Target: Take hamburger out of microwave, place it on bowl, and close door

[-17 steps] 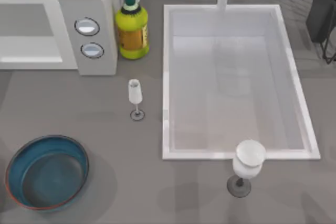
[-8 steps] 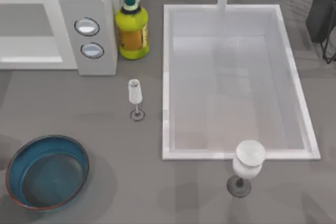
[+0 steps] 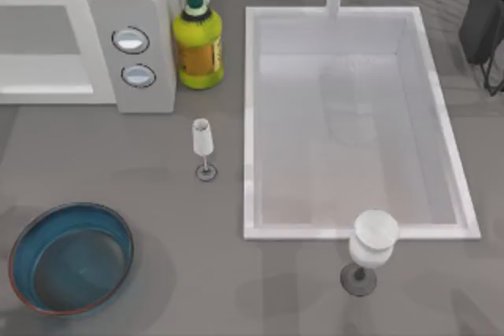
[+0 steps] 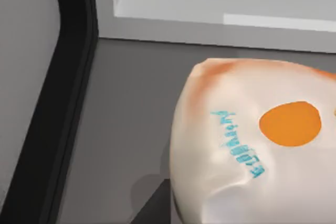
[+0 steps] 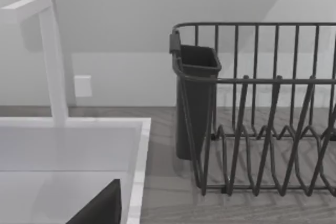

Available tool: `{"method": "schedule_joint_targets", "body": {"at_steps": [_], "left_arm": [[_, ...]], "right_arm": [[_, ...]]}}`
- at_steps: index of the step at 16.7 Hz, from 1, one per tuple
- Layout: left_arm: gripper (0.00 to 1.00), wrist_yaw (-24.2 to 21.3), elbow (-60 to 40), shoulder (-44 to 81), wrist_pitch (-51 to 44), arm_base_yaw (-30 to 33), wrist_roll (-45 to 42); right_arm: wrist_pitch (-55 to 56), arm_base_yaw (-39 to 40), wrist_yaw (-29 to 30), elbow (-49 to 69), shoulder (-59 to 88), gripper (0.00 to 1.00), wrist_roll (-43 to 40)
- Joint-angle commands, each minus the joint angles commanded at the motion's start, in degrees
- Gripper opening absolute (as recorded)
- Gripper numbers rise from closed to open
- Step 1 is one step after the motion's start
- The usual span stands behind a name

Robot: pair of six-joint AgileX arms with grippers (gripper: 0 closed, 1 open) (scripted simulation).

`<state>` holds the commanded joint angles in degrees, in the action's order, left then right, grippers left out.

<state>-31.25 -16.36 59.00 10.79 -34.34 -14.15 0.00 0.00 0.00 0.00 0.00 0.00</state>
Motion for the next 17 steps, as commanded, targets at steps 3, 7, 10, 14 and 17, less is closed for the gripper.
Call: {"method": "schedule_joint_targets", "body": {"at_steps": [3,7,10,14,17], "left_arm": [[0.0,-0.3,-1.6,-0.5,-2.2,-0.4,0.0],[0.0,-0.2,-1.5,-0.3,-2.0,-0.2,-0.1],[0.0,1.4,-3.1,1.0,-3.9,1.4,3.0],[0.0,7.2,-9.2,5.7,-11.2,7.6,15.6],[0.0,13.5,-16.3,11.2,-19.7,14.8,30.2]], "right_arm": [[0.0,0.0,0.0,0.0,0.0,1.0,0.0],[0.0,0.0,0.0,0.0,0.0,1.0,0.0],[0.0,0.0,0.0,0.0,0.0,1.0,0.0],[0.0,0.0,0.0,0.0,0.0,1.0,0.0],[0.0,0.0,0.0,0.0,0.0,1.0,0.0]]}}
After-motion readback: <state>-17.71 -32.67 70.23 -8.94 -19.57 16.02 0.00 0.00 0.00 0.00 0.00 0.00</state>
